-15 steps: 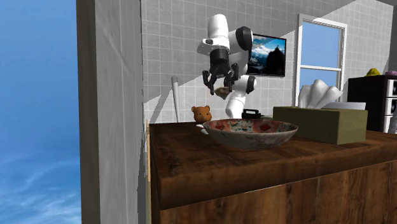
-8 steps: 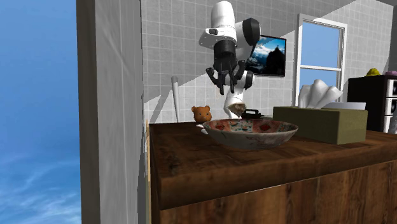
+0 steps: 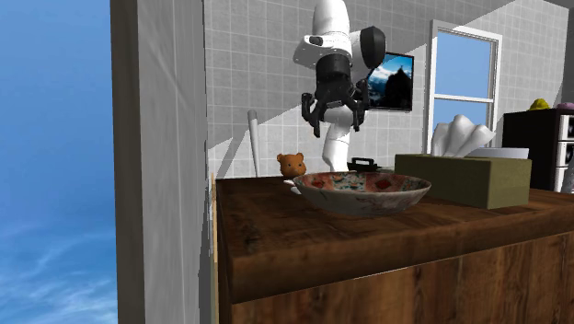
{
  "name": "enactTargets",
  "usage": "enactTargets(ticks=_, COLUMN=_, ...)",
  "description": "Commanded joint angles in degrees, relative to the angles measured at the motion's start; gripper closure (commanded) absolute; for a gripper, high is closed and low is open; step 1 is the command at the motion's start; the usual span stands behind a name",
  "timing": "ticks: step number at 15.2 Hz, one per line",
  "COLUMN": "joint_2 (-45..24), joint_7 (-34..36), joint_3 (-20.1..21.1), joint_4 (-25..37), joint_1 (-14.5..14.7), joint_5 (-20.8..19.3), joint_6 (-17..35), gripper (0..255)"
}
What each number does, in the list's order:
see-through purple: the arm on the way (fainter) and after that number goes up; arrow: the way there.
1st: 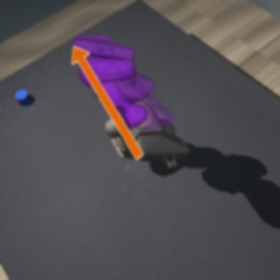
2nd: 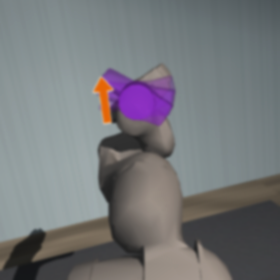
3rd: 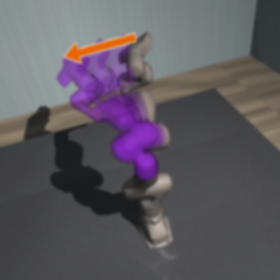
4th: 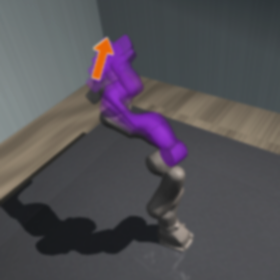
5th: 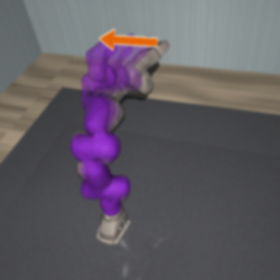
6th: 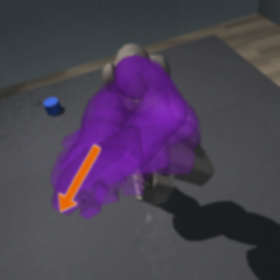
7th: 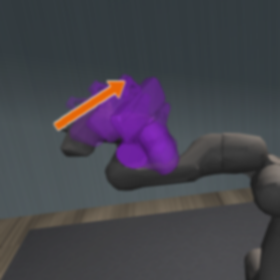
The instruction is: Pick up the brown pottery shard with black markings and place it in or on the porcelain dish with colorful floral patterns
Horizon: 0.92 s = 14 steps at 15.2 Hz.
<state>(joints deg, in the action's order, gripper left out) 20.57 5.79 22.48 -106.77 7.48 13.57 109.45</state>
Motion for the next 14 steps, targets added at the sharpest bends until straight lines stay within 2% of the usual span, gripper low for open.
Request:
enactTargets(ticks=1, joint_2=7.7, joint_7=-0.2, joint_3=-0.2, joint_4=-10.0, joint_1=0.8, joint_5=1.6, joint_6=6.9, gripper=0)
enactTargets(ticks=6, joint_2=25.4, joint_7=2.7, joint_3=2.5, joint_4=-32.8, joint_1=3.8, joint_5=4.7, joint_6=24.1, gripper=0)
enactTargets(ticks=8, joint_2=30.4, joint_7=4.4, joint_3=4.5, joint_4=-39.3, joint_1=4.8, joint_5=5.8, joint_6=29.5, gripper=0)
enactTargets(ticks=14, joint_2=26.1, joint_7=4.2, joint_3=6.4, joint_4=-40.3, joint_1=3.8, joint_5=6.2, joint_6=34.8, gripper=0)
